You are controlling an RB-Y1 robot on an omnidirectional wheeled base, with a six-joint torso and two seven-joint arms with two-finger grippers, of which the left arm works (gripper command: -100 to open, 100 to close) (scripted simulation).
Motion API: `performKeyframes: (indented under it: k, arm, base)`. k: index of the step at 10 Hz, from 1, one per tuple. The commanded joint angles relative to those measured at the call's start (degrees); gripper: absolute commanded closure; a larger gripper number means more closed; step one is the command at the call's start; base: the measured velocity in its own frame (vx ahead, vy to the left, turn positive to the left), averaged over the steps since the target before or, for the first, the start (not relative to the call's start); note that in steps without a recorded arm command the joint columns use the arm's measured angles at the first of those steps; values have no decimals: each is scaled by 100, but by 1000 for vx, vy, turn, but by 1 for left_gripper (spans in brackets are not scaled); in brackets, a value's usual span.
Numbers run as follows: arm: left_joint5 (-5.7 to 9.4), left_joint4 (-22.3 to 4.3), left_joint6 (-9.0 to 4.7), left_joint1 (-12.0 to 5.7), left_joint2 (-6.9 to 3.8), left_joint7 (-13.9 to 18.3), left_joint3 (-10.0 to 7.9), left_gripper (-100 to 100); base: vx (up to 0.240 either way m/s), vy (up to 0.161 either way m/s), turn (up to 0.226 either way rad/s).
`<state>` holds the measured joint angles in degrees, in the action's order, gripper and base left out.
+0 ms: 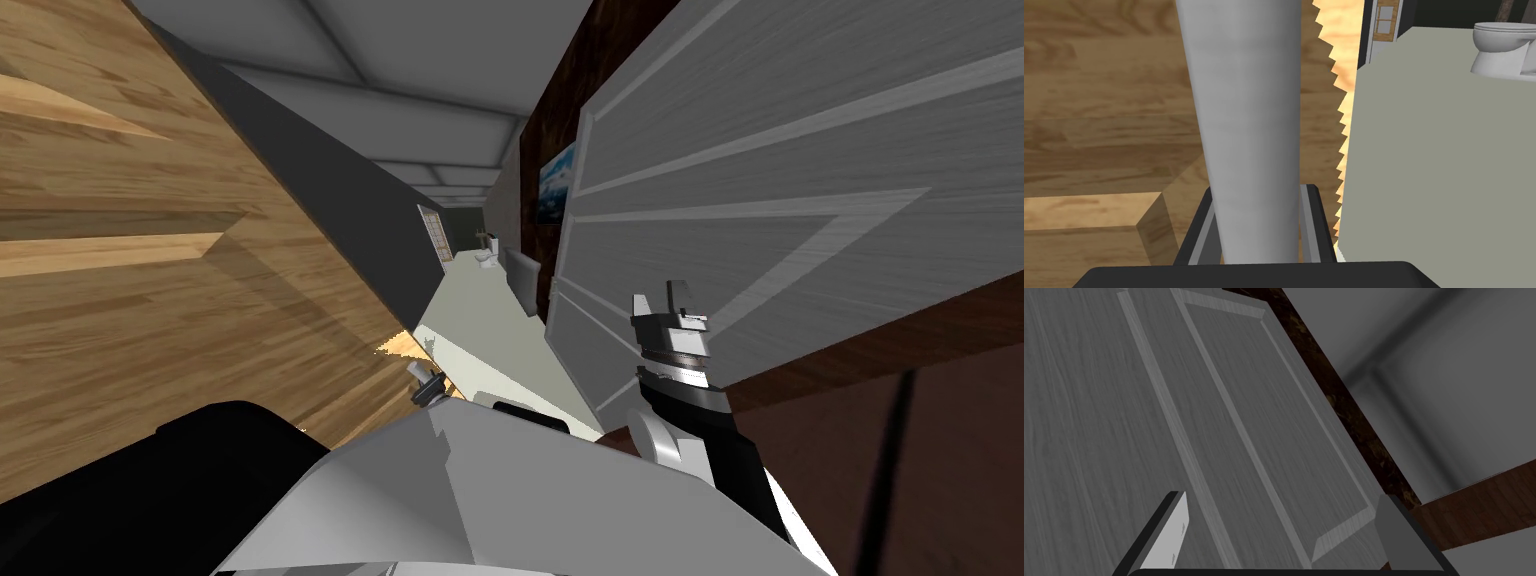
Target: Push the door open
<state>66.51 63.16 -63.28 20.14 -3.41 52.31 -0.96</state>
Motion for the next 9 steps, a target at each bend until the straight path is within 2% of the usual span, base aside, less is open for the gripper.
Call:
performKeyframes:
  k: [1, 2, 3, 9]
  arm:
    - [7, -2, -31, -28, -62, -5, -162, 100]
    - [12, -16, -27, -48, -64, -12, -233, 100]
    - [25, -50, -19, -95, -63, -29, -394, 100]
    - [67, -162, 8, -253, -30, -86, -943, 100]
  base:
    - [88, 122, 7]
    - [83, 90, 8]
    - [103, 114, 38]
    - [103, 106, 20]
